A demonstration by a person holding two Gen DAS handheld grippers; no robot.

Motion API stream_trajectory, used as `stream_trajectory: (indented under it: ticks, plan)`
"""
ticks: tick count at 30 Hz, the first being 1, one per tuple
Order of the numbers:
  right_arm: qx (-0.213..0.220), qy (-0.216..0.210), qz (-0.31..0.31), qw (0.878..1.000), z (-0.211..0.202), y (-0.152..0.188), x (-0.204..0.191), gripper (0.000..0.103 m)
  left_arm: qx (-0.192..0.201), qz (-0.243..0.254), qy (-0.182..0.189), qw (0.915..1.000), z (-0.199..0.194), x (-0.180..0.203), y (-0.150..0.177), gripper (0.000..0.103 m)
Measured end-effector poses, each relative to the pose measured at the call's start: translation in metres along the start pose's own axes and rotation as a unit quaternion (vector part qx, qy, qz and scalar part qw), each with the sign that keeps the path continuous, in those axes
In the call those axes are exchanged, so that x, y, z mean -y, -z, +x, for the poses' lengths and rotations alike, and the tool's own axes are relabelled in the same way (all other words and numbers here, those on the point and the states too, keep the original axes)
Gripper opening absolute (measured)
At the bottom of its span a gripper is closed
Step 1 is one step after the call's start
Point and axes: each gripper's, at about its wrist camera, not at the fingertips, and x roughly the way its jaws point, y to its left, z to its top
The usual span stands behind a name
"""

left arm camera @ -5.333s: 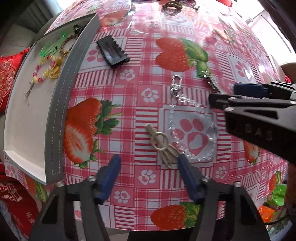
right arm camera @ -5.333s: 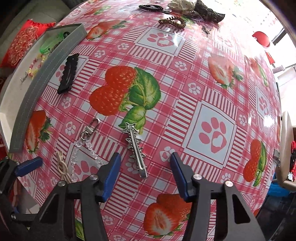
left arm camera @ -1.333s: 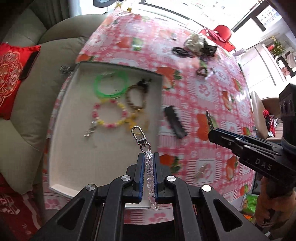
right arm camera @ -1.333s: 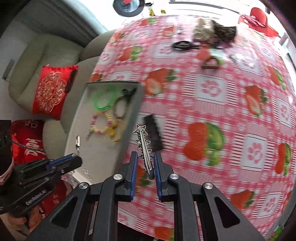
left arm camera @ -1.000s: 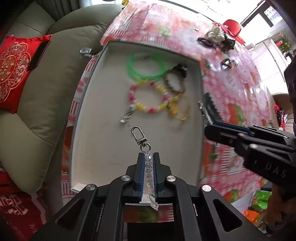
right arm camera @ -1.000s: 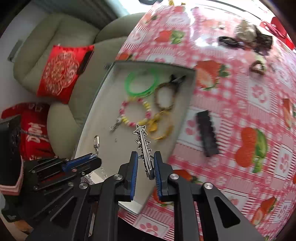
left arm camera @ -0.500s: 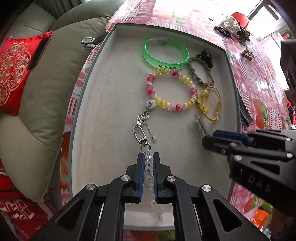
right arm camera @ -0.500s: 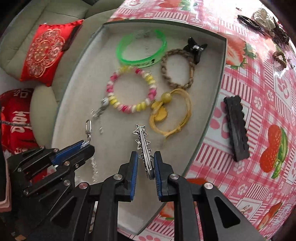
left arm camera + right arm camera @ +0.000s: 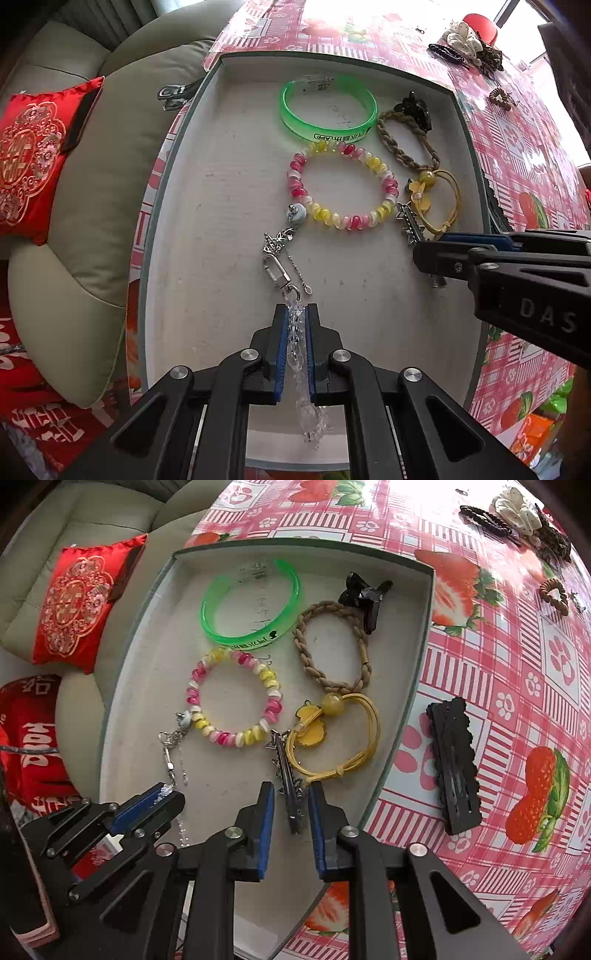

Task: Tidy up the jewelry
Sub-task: 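Lower both items into the tray and open both tools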

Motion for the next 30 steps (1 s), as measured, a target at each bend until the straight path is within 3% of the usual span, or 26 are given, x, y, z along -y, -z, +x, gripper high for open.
stream_trajectory:
  ticks: [3, 12, 21, 29, 30]
  plan:
    - [0.01, -0.009, 0.0, 1.0, -0.011, 0.001, -0.001, 0.04, 0.0, -0.002, -0.001, 1.0, -0.006, 0.002, -0.002, 0.015]
    - [0.055, -0.018, 0.021, 0.998, -0.063, 0.01, 0.015, 0.047, 0.015, 0.013, -0.014, 0.9997, -0.031, 0.015, -0.006, 0.015]
    - [0.072, -0.006, 0.063, 0.995, -0.097, 0.036, 0.042, 0.048, 0.021, 0.021, 0.004, 0.9995, -0.051, 0.019, 0.0, 0.015]
    - [0.078, 0.003, 0.097, 0.992, -0.113, 0.055, 0.062, 0.048, 0.011, 0.061, 0.008, 0.998, -0.059, 0.037, 0.002, 0.015]
    - [0.08, 0.004, 0.101, 0.992, -0.115, 0.058, 0.065, 0.048, 0.013, 0.062, 0.007, 0.998, -0.06, 0.04, 0.002, 0.021]
